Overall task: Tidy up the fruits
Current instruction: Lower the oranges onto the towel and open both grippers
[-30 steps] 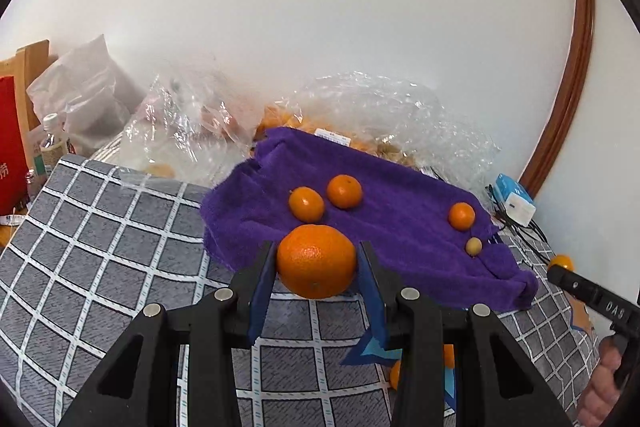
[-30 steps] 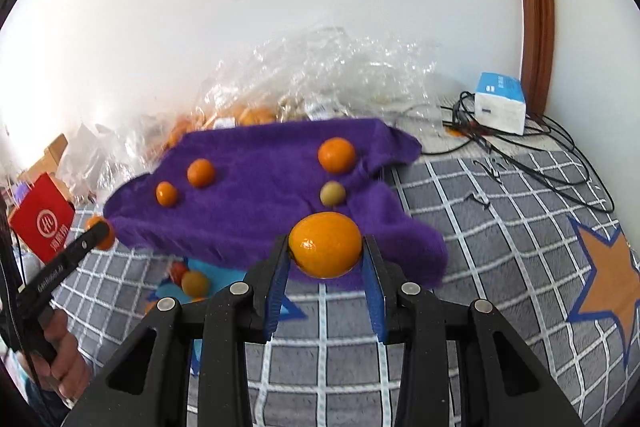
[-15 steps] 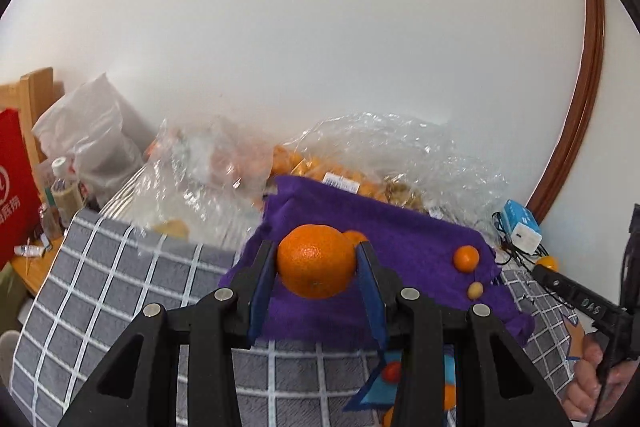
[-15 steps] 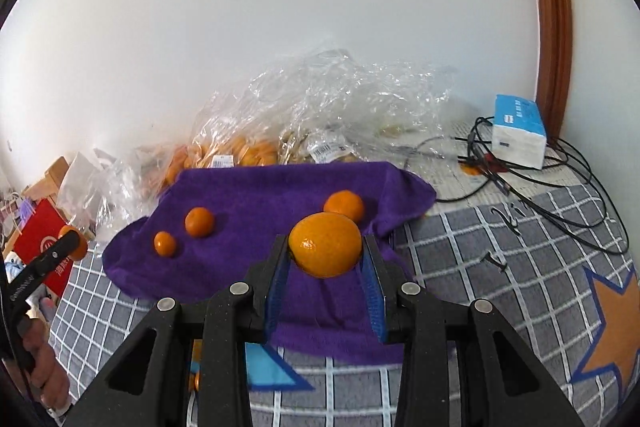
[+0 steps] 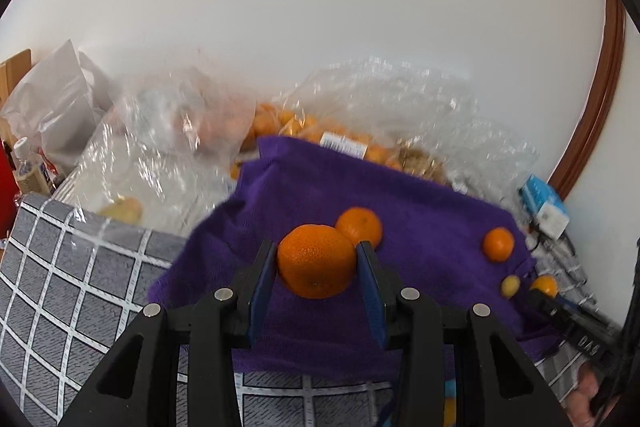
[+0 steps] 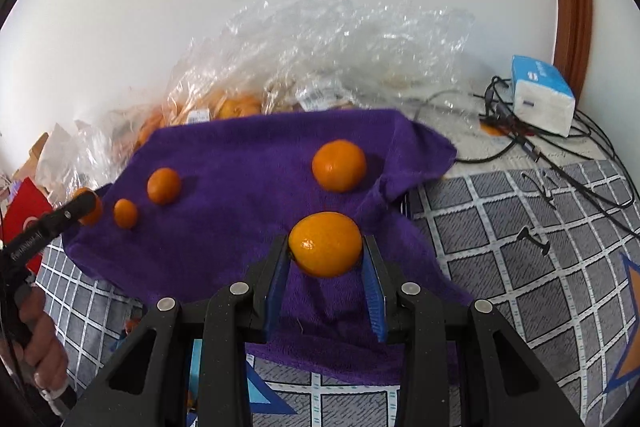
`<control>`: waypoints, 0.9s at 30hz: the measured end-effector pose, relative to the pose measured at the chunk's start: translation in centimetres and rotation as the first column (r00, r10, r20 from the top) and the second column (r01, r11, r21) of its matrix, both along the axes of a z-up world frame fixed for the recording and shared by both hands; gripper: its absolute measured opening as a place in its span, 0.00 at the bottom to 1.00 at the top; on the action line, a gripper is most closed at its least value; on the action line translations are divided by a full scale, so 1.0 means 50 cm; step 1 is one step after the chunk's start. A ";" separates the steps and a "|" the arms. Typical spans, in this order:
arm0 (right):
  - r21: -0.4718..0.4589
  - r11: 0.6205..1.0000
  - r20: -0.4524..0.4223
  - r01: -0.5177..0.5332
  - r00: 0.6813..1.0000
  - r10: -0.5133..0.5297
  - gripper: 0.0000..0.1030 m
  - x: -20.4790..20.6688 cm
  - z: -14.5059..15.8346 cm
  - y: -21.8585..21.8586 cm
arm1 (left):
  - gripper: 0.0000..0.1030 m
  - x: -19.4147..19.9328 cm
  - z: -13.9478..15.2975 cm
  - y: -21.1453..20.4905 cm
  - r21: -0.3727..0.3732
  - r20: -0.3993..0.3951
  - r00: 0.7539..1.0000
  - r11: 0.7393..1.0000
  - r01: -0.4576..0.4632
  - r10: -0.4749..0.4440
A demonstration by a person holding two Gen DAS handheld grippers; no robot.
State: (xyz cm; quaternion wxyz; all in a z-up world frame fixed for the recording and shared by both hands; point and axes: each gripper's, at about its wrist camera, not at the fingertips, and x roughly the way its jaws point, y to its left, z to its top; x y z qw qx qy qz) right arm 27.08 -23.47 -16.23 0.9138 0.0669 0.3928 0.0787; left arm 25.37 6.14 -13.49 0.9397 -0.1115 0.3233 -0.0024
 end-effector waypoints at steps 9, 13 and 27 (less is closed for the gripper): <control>-0.055 0.998 -0.030 -0.009 1.000 0.007 0.34 0.007 -0.034 0.024 | 0.37 0.007 -0.029 -0.001 0.018 -0.045 0.999 1.000 0.007 -0.006; -0.081 0.997 -0.034 -0.016 0.999 0.013 0.34 0.005 -0.043 0.033 | 0.37 0.016 -0.041 -0.009 0.029 -0.068 0.998 0.999 0.020 -0.018; -0.136 0.991 0.022 -0.008 1.000 0.011 0.50 -0.012 -0.033 0.039 | 0.43 0.019 -0.051 -0.023 0.085 -0.070 0.997 0.996 0.023 -0.017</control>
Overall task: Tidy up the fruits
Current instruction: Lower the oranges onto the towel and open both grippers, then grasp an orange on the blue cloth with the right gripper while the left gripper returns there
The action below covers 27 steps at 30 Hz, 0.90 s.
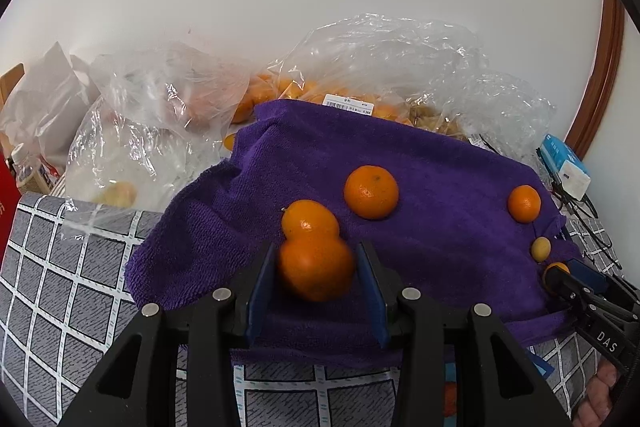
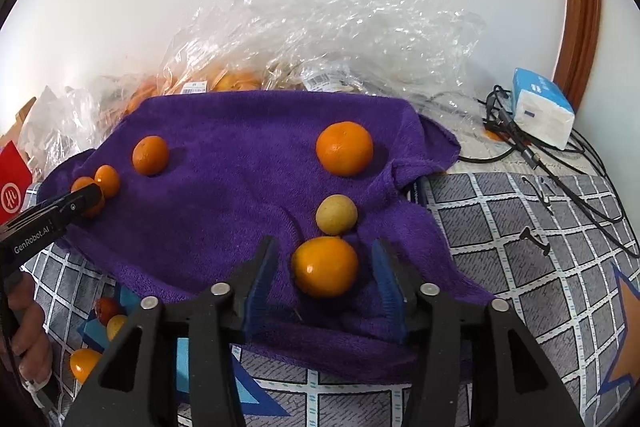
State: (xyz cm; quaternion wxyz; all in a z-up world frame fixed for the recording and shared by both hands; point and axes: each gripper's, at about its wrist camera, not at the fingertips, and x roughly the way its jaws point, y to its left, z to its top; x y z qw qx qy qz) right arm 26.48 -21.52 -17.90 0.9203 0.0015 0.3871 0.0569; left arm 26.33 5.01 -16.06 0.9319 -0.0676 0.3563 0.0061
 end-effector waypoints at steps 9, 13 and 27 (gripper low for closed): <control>0.001 1.000 0.070 -0.008 0.997 0.008 0.51 -0.023 0.025 -0.002 | 0.52 -0.021 0.025 0.005 -0.025 0.068 0.997 0.999 -0.021 0.023; -0.029 0.999 0.135 0.028 0.991 -0.024 0.51 -0.036 0.047 0.000 | 0.52 -0.030 0.040 0.007 -0.020 0.098 0.994 0.999 -0.035 0.037; 0.035 0.999 0.064 -0.039 0.997 0.037 0.50 -0.119 0.083 0.016 | 0.52 -0.059 0.098 0.016 -0.080 0.159 0.987 0.997 0.012 0.001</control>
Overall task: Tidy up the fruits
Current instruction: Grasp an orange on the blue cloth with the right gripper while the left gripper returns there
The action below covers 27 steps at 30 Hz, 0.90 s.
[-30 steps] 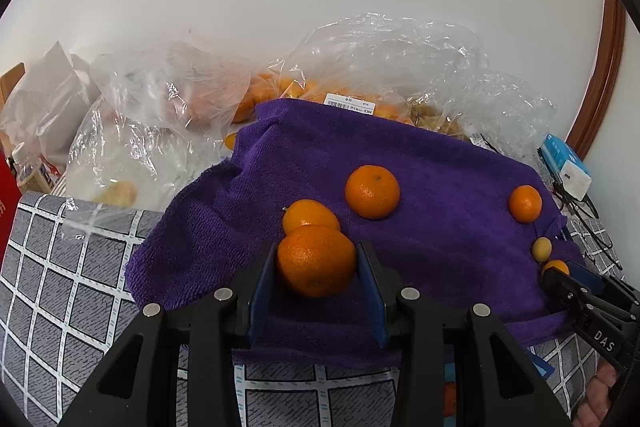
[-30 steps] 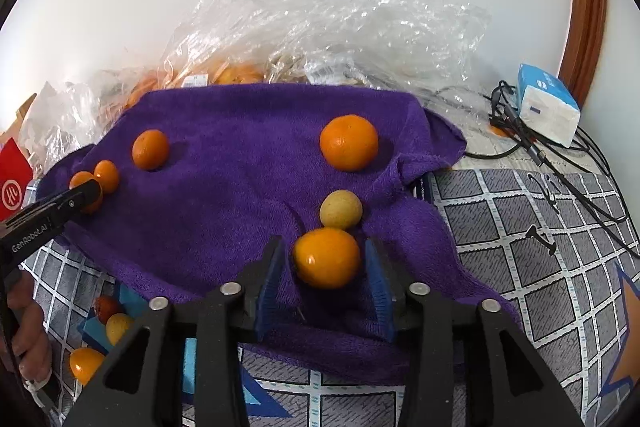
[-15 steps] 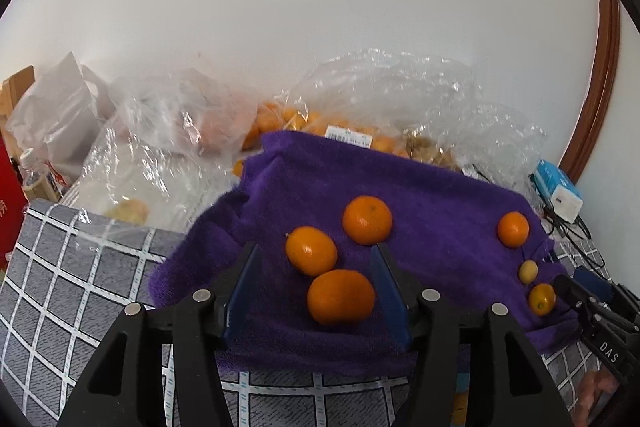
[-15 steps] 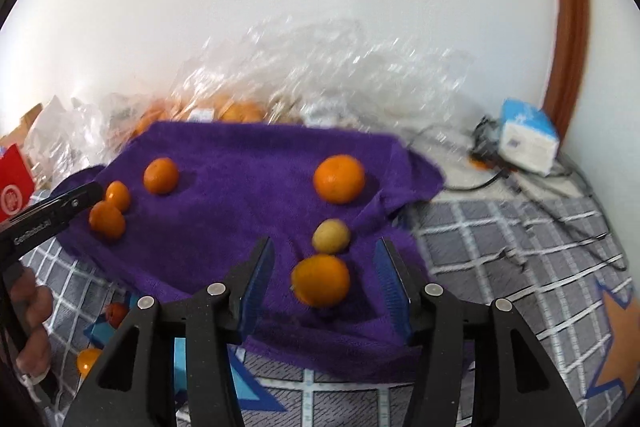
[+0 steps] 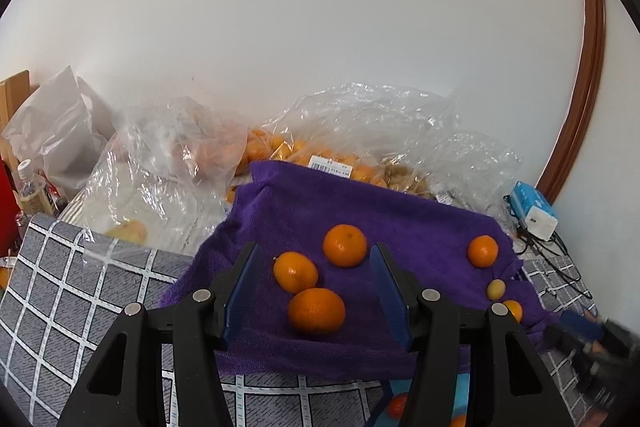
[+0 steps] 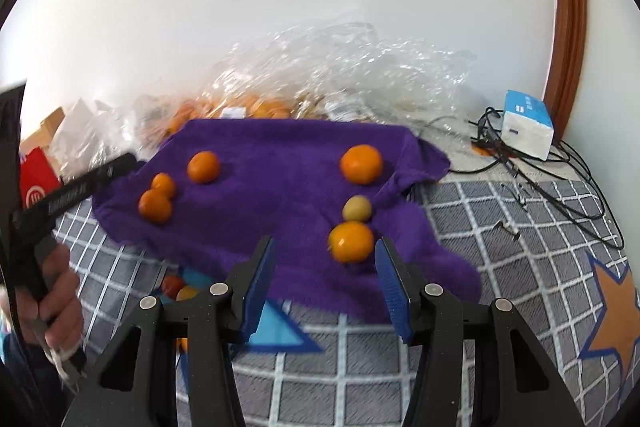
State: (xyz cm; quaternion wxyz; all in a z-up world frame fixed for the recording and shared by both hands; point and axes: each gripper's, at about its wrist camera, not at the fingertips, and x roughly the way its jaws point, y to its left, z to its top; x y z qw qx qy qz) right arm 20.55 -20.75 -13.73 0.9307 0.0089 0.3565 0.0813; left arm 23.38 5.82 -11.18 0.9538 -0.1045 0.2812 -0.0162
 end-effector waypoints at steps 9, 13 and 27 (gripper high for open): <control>0.022 0.989 -0.058 -0.146 0.987 0.147 0.39 -0.061 -0.034 0.057 | 0.52 -0.050 0.031 -0.003 0.061 -0.062 0.997 0.997 0.045 -0.041; 0.061 0.965 -0.090 -0.254 0.962 0.259 0.44 -0.088 -0.060 0.084 | 0.54 -0.101 0.021 0.027 0.055 -0.091 0.996 0.998 0.031 -0.026; -0.088 0.963 -0.125 -0.253 0.962 0.241 0.31 -0.064 -0.105 0.133 | 0.55 -0.209 -0.102 0.069 0.066 -0.252 0.968 0.997 0.030 -0.012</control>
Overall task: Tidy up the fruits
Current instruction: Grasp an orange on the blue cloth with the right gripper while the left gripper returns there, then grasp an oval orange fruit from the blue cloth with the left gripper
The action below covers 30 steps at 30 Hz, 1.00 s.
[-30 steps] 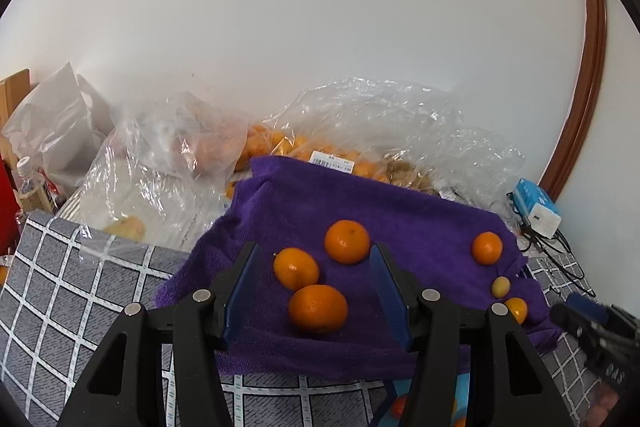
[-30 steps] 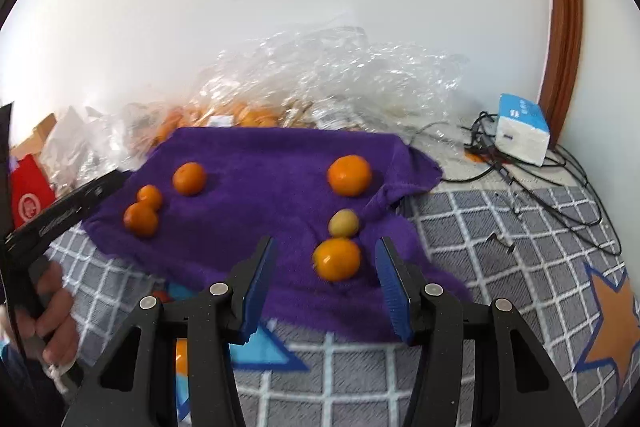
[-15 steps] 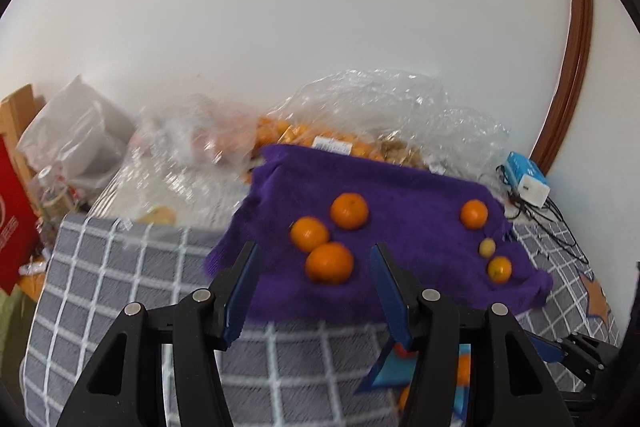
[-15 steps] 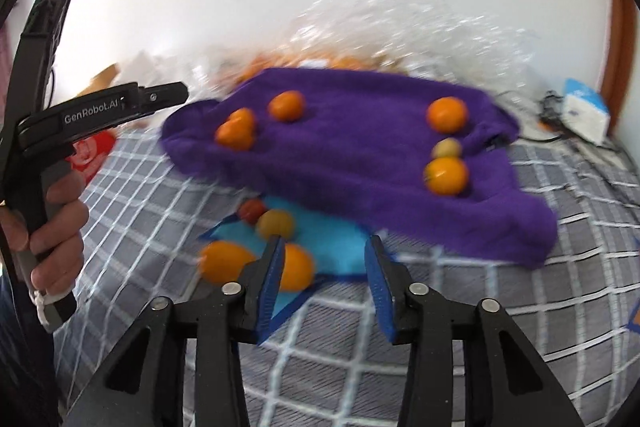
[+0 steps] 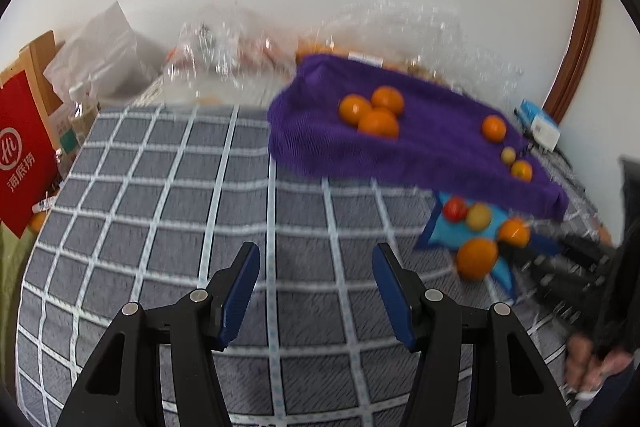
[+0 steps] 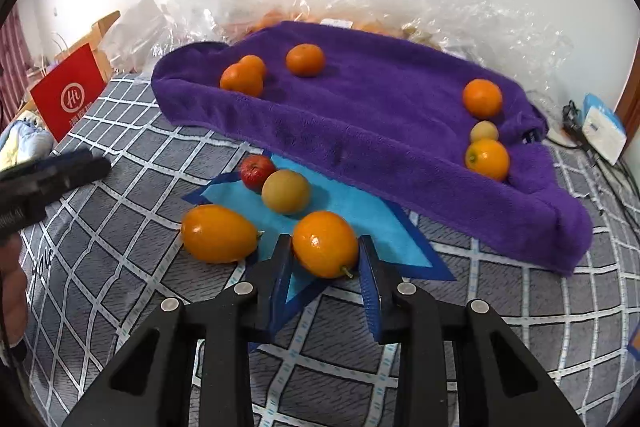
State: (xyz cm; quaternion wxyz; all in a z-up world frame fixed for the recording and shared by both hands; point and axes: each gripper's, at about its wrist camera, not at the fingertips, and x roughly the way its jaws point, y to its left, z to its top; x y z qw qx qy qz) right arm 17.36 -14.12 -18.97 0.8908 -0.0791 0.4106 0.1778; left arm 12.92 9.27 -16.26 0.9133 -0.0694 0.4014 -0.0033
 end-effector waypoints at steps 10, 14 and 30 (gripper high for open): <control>-0.029 0.985 0.029 0.171 0.985 -0.170 0.31 0.011 0.003 -0.123 | 0.62 -0.013 -0.038 -0.006 0.044 -0.050 0.999 0.999 -0.017 0.020; 0.024 0.980 -0.007 0.195 0.981 -0.195 0.31 0.010 -0.013 -0.155 | 0.72 -0.019 -0.041 -0.009 0.055 -0.063 0.998 0.998 -0.010 0.014; 0.091 0.954 -0.036 0.284 0.959 -0.282 0.31 0.008 -0.018 -0.199 | 0.70 0.024 0.006 -0.190 -0.001 -0.057 0.981 0.983 0.184 -0.184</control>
